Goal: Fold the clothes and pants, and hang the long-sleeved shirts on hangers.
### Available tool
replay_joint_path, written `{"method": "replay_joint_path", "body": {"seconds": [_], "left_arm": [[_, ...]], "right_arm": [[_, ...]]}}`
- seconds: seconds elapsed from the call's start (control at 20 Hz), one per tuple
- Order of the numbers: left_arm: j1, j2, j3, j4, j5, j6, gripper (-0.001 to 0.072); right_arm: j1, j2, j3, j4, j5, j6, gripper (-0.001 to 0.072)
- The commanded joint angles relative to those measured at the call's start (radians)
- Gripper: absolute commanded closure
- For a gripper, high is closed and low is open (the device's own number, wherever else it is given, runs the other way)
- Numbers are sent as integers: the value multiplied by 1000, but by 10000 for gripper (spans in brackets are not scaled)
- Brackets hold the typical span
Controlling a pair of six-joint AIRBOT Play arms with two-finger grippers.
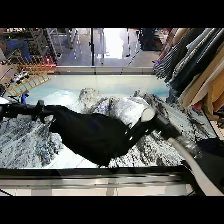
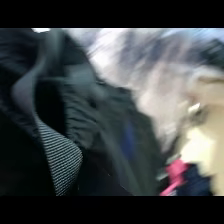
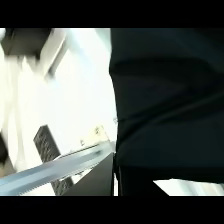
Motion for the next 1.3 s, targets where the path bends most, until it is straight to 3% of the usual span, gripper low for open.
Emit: {"method": "replay_joint_path", "body": {"seconds": [0.0, 0.1, 0.15, 0.2, 0.25, 0.3, 0.45, 0.5, 0.6, 0.75, 0.8, 0.9, 1.05, 1.15, 1.2, 1.25], "left_arm": [[25, -1, 2, 222, -117, 112, 697], [26, 0, 2, 309, -145, 141, 653], [26, 0, 2, 333, -145, 140, 469], [27, 1, 3, 356, -145, 136, 185], [29, 2, 14, 380, -145, 133, 64], [34, 2, 38, 401, -146, 90, 61], [60, 21, 150, 393, -145, -37, 62], [63, 32, 190, 385, -144, -55, 63], [64, 66, 254, 356, -125, -66, 66], [43, 121, 262, 219, -79, -13, 69], [31, 128, 262, 151, -83, 24, 138], [-2, 129, 260, 39, -113, 121, 359], [-69, 119, 259, 37, -165, 199, 371], [-113, 109, 258, 37, -213, 272, 689], [-136, 105, 257, 38, -227, 299, 696], [-157, 101, 255, 38, -227, 301, 696]], "right_arm": [[187, 1, -150, -5, -145, -46, 699], [219, 1, -182, -34, -225, -27, 679], [209, 5, -182, -25, -217, -27, 474], [183, 17, -180, -10, -187, -27, 288], [141, 41, -181, -6, -152, -6, 276], [88, 72, -185, -13, -133, 23, 273], [-116, 195, -274, -26, -245, 185, 249], [-167, 229, -329, -23, -323, 243, 196], [-225, 262, -442, -12, -456, 322, 175], [-208, 226, -567, 144, -618, 261, 162], [-192, 202, -588, 217, -658, 219, 126], [-148, 135, -592, 338, -715, 137, 124], [-58, 24, -591, 566, -795, 8, 76], [17, -47, -575, 692, -805, -60, 82], [63, -81, -548, 739, -816, -81, 86], [105, -109, -510, 774, -835, -99, 148]]}}
